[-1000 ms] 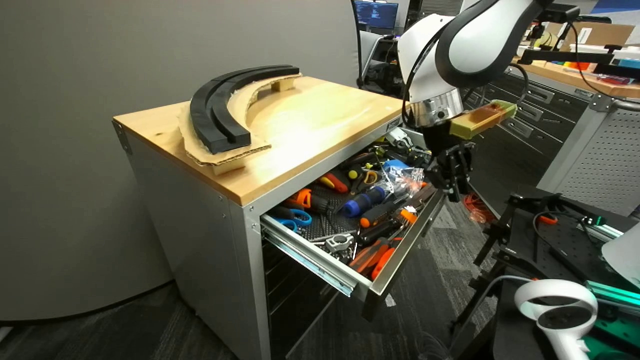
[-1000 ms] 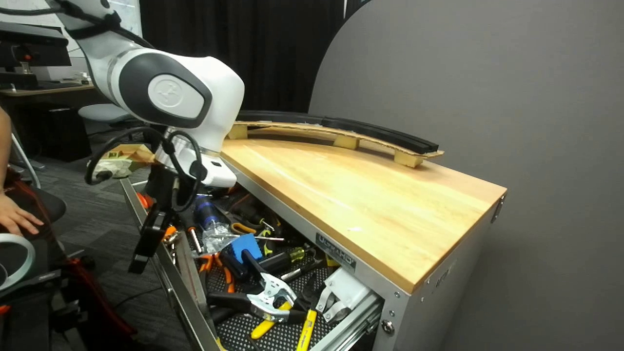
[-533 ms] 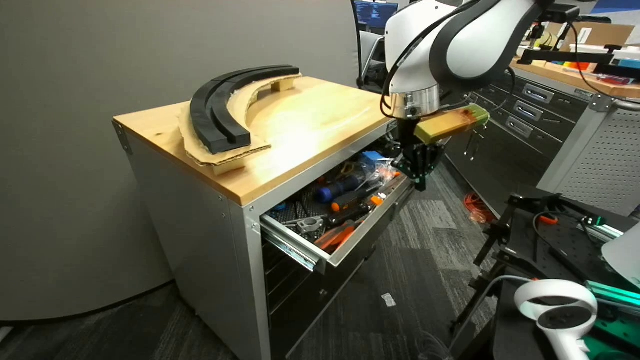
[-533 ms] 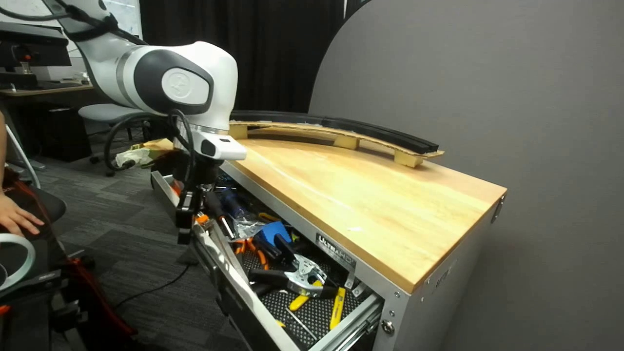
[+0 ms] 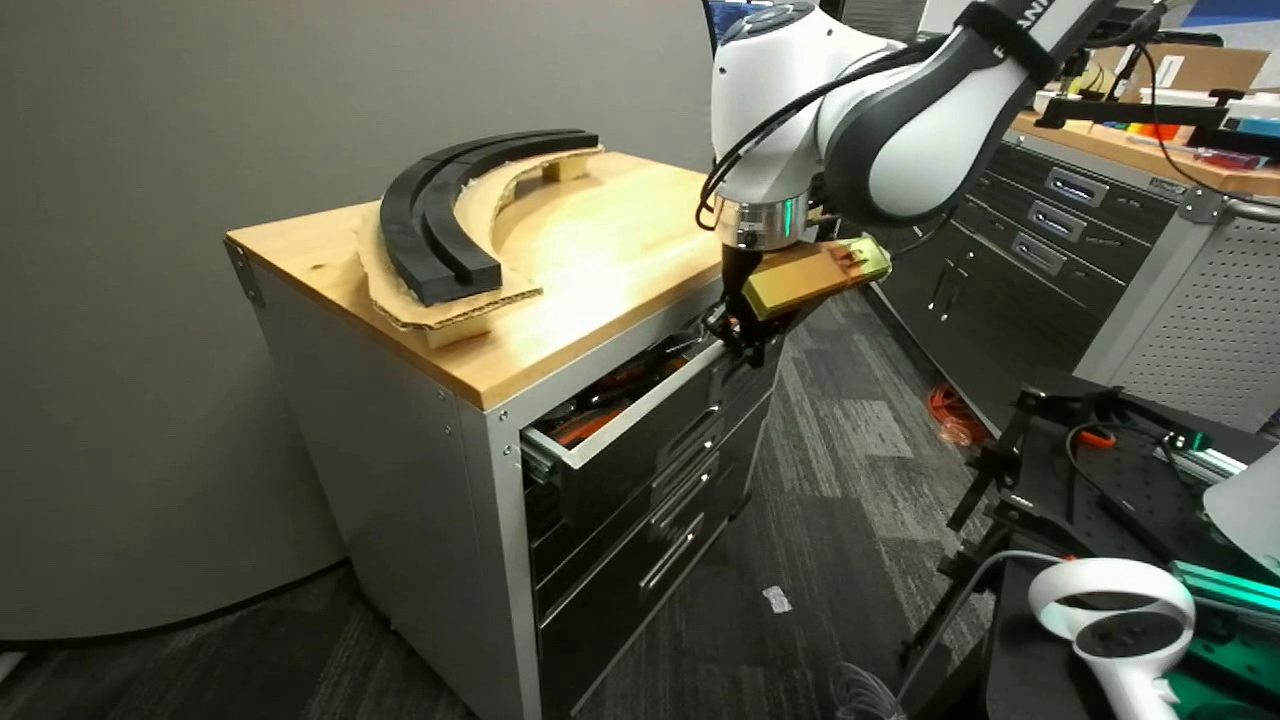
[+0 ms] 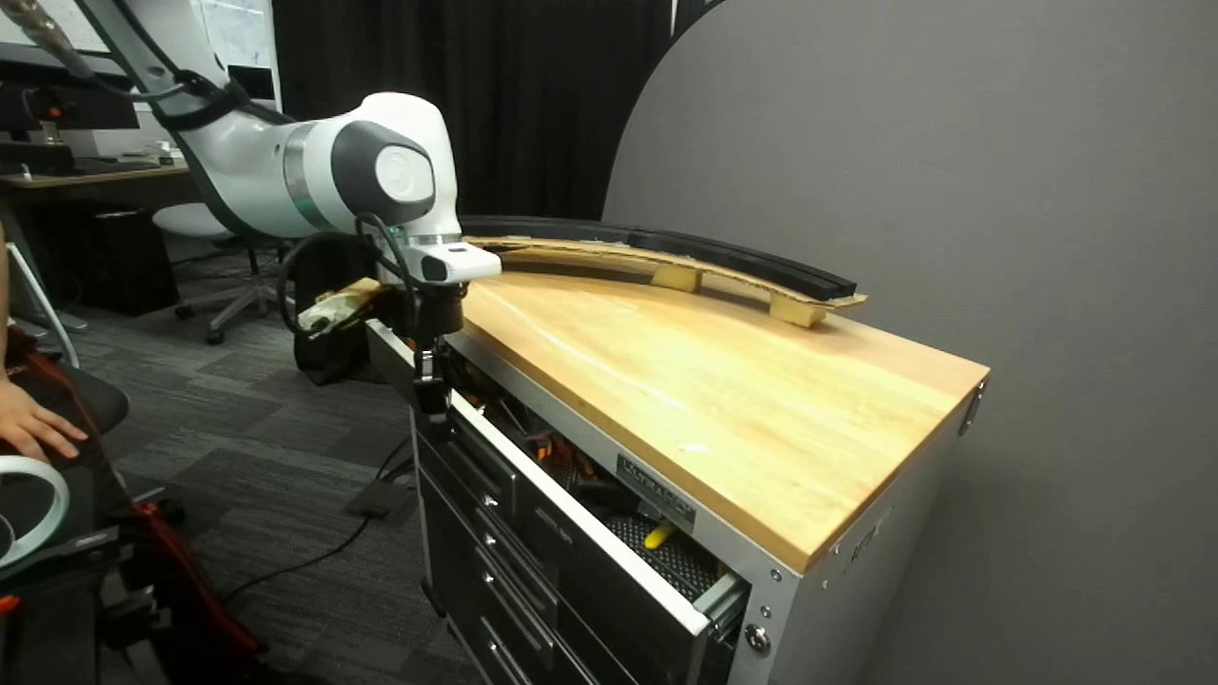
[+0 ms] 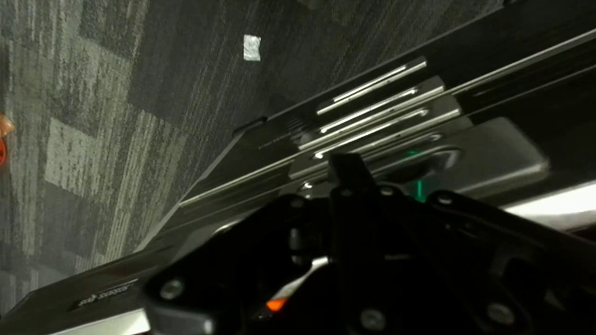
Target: Put the screwdriver in the open drawer and then close the drawer
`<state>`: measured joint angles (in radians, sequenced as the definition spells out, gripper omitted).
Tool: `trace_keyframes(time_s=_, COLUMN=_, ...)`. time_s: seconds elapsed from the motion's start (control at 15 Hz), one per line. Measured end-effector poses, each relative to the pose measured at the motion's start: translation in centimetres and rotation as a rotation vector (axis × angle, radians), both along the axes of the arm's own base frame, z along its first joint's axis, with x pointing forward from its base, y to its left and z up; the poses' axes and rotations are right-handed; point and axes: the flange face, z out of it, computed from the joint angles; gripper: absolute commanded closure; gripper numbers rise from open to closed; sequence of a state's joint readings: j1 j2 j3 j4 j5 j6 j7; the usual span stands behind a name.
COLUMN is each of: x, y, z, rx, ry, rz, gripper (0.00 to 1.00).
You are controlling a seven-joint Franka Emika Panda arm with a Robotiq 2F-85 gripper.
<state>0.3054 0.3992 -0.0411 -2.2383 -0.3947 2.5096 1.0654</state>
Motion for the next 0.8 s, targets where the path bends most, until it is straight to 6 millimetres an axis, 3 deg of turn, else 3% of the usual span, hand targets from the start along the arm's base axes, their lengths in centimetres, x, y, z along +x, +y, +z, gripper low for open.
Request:
trace_keyframes(time_s=0.33, x=2.0, y=2.3, z=-0.5, rx=-0.105, ry=-0.139, rz=0.024, gripper=1.0)
trace_keyframes(time_s=0.8, x=0.9, y=4.1, z=-3.5, rx=-0.18, ry=-0.257, rz=0.034, gripper=1.0)
